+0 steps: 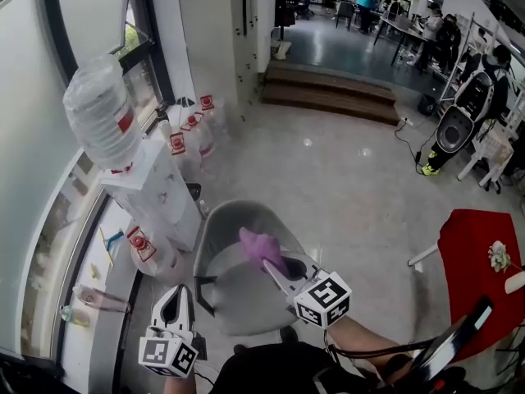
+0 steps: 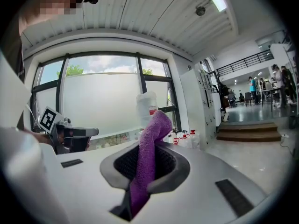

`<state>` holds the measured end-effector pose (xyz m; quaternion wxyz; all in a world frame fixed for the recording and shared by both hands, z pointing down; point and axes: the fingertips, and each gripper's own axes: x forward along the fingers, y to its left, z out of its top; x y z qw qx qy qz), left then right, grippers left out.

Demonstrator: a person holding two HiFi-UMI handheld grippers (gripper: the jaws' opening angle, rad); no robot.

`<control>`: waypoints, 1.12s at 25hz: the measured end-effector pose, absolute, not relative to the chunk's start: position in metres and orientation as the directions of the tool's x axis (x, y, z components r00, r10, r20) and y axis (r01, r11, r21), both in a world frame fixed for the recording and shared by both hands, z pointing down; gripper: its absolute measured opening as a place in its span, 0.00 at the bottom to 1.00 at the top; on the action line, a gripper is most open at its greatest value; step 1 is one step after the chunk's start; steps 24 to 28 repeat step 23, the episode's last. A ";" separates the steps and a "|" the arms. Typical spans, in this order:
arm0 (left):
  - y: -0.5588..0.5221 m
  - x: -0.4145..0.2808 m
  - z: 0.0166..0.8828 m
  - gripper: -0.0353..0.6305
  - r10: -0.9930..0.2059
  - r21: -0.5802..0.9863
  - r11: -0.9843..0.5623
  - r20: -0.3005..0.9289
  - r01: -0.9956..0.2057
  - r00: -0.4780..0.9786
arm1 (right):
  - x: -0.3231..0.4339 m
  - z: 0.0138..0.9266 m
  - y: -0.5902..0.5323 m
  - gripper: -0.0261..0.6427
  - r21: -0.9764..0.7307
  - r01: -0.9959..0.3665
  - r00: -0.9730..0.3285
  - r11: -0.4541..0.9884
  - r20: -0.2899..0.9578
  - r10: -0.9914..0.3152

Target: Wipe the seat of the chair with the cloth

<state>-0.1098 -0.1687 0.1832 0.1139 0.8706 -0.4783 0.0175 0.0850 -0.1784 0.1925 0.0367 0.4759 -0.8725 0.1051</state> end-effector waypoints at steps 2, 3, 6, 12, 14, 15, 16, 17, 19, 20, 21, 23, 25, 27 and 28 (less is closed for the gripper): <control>-0.167 -0.107 0.182 0.06 -0.825 0.182 -0.523 0.136 -0.833 0.548 | 0.089 0.189 -0.177 0.10 -0.146 -0.842 -0.538 0.519 0.161 -0.828; -0.167 -0.105 0.181 0.06 -0.823 0.180 -0.528 0.134 -0.830 0.552 | 0.090 0.187 -0.177 0.10 -0.142 -0.845 -0.533 0.515 0.159 -0.831; -0.164 -0.103 0.180 0.06 -0.816 0.178 -0.540 0.127 -0.823 0.563 | 0.095 0.184 -0.175 0.10 -0.130 -0.852 -0.523 0.507 0.154 -0.839; -0.160 -0.100 0.173 0.06 -0.815 0.171 -0.548 0.113 -0.819 0.569 | 0.105 0.179 -0.170 0.10 -0.129 -0.862 -0.505 0.490 0.144 -0.851; -0.159 -0.101 0.173 0.06 -0.819 0.166 -0.544 0.109 -0.822 0.564 | 0.105 0.177 -0.168 0.10 -0.125 -0.862 -0.505 0.491 0.141 -0.852; -0.159 -0.102 0.172 0.06 -0.823 0.167 -0.538 0.108 -0.826 0.557 | 0.105 0.176 -0.167 0.10 -0.122 -0.862 -0.505 0.491 0.141 -0.852; -0.159 -0.103 0.171 0.06 -0.828 0.168 -0.531 0.107 -0.831 0.550 | 0.106 0.175 -0.167 0.10 -0.118 -0.862 -0.505 0.492 0.141 -0.851; -0.159 -0.104 0.171 0.06 -0.832 0.170 -0.524 0.107 -0.835 0.544 | 0.106 0.174 -0.166 0.10 -0.114 -0.863 -0.505 0.493 0.142 -0.851; -0.158 -0.105 0.170 0.06 -0.837 0.174 -0.516 0.109 -0.839 0.537 | 0.107 0.173 -0.166 0.10 -0.109 -0.865 -0.502 0.491 0.142 -0.853; -0.158 -0.105 0.171 0.06 -0.836 0.174 -0.517 0.109 -0.838 0.538 | 0.107 0.173 -0.166 0.10 -0.109 -0.866 -0.500 0.489 0.139 -0.855; -0.158 -0.104 0.171 0.06 -0.833 0.171 -0.521 0.109 -0.836 0.542 | 0.108 0.172 -0.166 0.10 -0.112 -0.866 -0.499 0.487 0.136 -0.856; -0.157 -0.103 0.171 0.06 -0.827 0.166 -0.533 0.109 -0.830 0.552 | 0.108 0.170 -0.165 0.10 -0.119 -0.867 -0.497 0.484 0.128 -0.858; -0.157 -0.103 0.171 0.06 -0.827 0.166 -0.533 0.109 -0.830 0.552 | 0.108 0.170 -0.165 0.10 -0.119 -0.867 -0.497 0.484 0.128 -0.858; -0.157 -0.103 0.171 0.06 -0.827 0.166 -0.533 0.109 -0.830 0.552 | 0.108 0.170 -0.165 0.10 -0.119 -0.867 -0.497 0.484 0.128 -0.858; -0.157 -0.103 0.171 0.06 -0.827 0.166 -0.533 0.109 -0.830 0.552 | 0.108 0.170 -0.165 0.10 -0.119 -0.867 -0.497 0.484 0.128 -0.858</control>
